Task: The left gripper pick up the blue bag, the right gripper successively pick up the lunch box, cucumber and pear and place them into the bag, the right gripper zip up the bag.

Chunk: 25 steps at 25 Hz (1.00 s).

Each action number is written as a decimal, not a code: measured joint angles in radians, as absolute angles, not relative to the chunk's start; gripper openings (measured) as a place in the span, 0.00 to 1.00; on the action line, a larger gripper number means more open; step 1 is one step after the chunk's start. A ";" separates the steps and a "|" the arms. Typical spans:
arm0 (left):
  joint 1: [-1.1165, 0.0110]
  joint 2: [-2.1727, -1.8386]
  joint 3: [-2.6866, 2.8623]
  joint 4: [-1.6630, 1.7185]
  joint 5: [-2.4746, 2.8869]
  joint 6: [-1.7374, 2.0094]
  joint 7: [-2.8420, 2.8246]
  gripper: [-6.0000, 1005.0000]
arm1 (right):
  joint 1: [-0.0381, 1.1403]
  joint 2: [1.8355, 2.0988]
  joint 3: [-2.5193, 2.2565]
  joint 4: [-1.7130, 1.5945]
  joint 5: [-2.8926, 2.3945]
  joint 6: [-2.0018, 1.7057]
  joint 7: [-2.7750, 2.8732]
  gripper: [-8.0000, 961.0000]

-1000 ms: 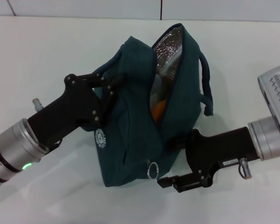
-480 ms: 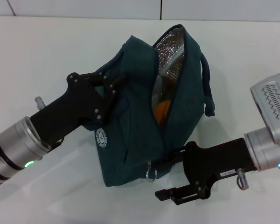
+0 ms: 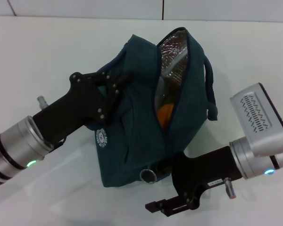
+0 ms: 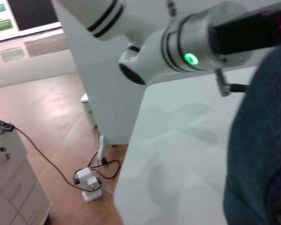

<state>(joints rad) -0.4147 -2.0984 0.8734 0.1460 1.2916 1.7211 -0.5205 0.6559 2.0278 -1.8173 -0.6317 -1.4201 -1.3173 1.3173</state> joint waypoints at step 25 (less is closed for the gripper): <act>-0.431 -2.100 0.868 0.100 1.233 1.718 -0.473 0.04 | 0.639 2.026 -1.816 -0.637 -1.360 -1.309 1.119 0.18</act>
<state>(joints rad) -0.4315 -2.0999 0.8682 0.1000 1.2332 1.7184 -0.4726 0.6393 2.0257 -1.8157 -0.6366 -1.3604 -1.3094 1.1190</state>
